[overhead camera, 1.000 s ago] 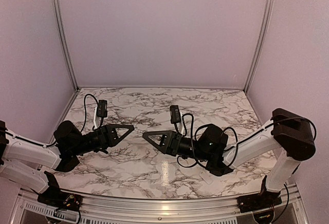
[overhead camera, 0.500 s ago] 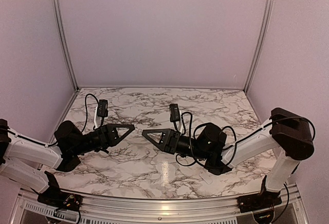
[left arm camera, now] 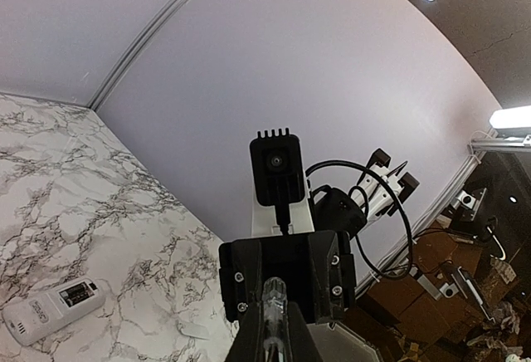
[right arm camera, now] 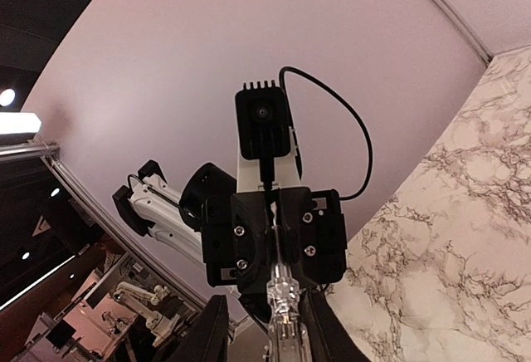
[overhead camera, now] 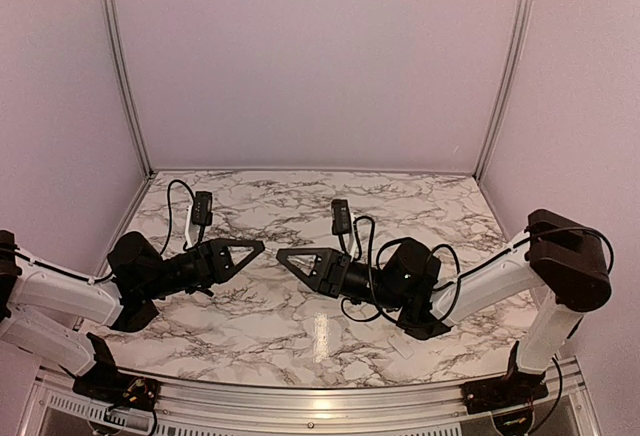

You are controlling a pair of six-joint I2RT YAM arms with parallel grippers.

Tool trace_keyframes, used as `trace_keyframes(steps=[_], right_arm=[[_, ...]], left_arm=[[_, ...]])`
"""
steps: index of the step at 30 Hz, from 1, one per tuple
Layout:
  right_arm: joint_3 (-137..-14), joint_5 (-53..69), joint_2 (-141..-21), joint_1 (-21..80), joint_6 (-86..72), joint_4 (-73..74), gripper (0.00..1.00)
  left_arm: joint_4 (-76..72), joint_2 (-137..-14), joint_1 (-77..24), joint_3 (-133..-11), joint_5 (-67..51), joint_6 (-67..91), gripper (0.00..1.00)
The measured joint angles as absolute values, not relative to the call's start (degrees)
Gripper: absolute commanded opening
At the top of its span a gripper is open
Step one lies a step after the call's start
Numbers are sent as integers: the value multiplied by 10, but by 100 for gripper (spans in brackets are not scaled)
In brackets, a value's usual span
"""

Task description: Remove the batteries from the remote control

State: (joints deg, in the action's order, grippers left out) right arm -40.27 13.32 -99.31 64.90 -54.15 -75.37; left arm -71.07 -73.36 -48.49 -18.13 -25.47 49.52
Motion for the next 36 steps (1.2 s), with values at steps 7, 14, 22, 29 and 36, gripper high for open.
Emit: trace_keyframes(steps=[7,14,22,29,36], right_arm=[[-403,128,-993,647,-537,-754,18],[-403,125,-993,646,-535,-754,7],[-403,125,-992,646,-533,-755,0],[-398,112,-973,645,-524,-744,0],[-362,66,-903,645,-496,-684,0]], left_arm=[[-707,-734,-485,-188,-257,491,0],[-707,-734,-485,-190,-259,490,0],[-704,-733,-485,-194,-261,490,14],[-652,-734,-485,-199,-259,466,99],[-611,-733,-485,-199,-235,448,99]])
